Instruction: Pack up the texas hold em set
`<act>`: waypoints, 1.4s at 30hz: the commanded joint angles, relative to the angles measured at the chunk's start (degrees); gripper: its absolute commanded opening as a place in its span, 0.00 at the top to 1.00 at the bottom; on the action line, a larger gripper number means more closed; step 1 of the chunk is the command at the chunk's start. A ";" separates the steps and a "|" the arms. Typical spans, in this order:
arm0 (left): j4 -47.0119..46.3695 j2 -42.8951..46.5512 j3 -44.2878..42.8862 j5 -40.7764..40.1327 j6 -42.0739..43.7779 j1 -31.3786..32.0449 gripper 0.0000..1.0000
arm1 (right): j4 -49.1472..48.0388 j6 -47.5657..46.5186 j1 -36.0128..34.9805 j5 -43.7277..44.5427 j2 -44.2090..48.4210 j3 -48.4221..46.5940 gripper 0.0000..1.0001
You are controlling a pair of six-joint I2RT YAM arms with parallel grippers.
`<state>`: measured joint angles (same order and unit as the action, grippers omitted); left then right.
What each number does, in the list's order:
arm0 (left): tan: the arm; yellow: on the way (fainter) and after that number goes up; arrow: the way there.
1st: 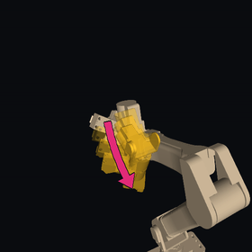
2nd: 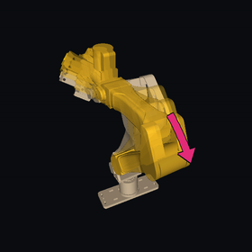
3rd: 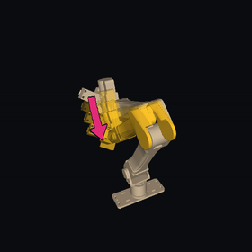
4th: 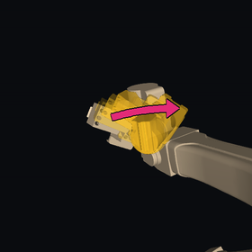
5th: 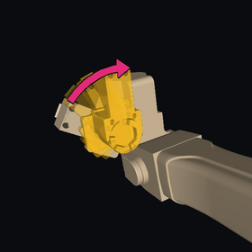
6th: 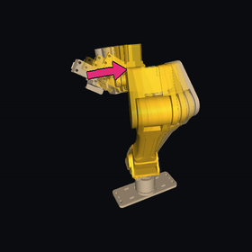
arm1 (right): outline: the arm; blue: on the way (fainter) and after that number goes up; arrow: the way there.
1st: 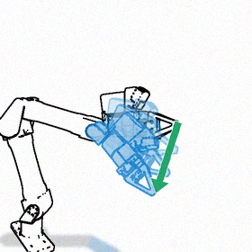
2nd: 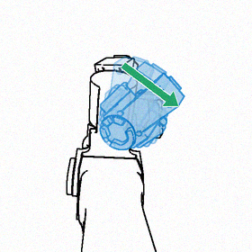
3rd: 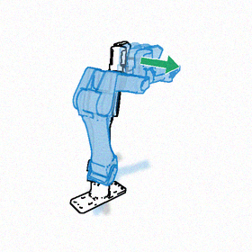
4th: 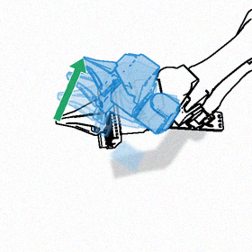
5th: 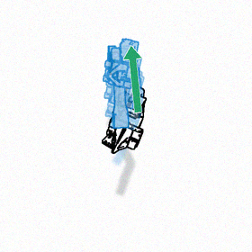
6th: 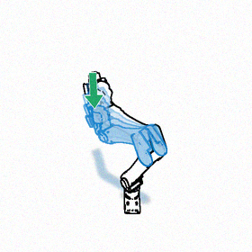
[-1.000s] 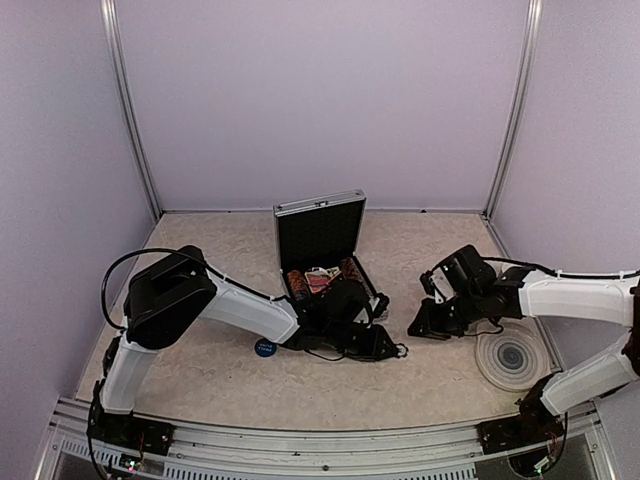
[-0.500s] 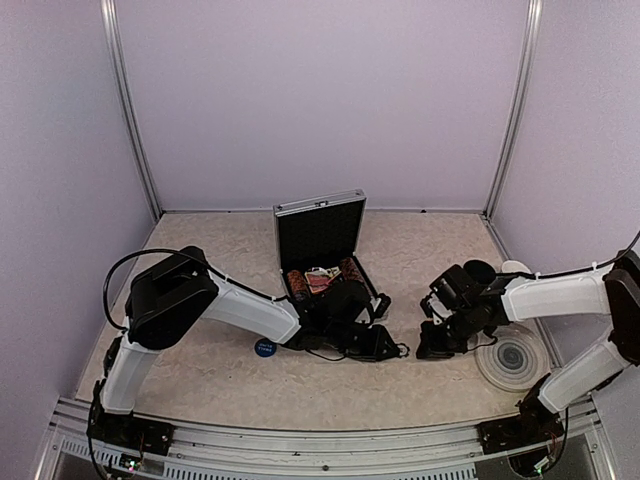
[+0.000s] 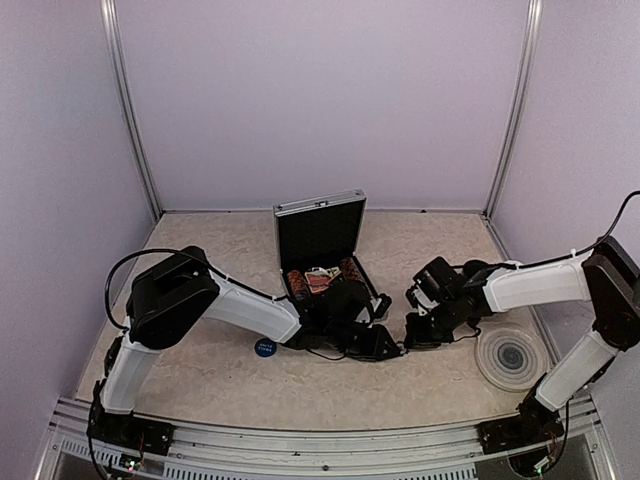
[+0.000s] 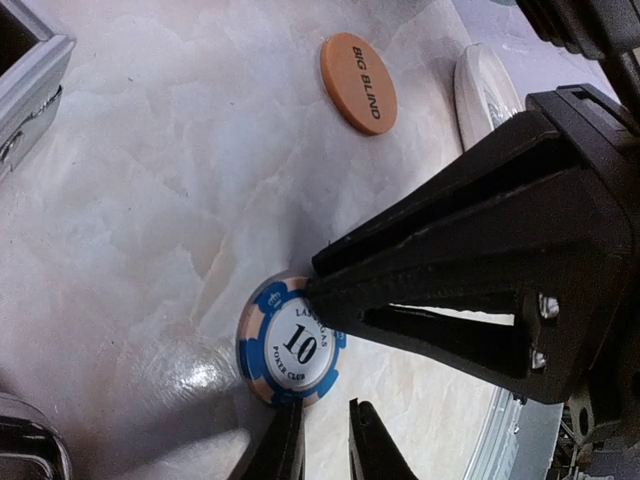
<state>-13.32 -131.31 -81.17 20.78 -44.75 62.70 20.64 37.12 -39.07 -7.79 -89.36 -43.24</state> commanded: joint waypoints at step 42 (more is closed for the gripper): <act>34.16 -0.09 -11.04 -17.19 8.68 0.84 0.17 | 6.81 -1.30 -2.06 4.84 23.77 4.35 0.37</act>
<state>12.97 -126.32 -89.25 9.02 -38.61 63.16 23.31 36.64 -40.77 -8.08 -68.27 -39.35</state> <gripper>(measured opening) 0.840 0.616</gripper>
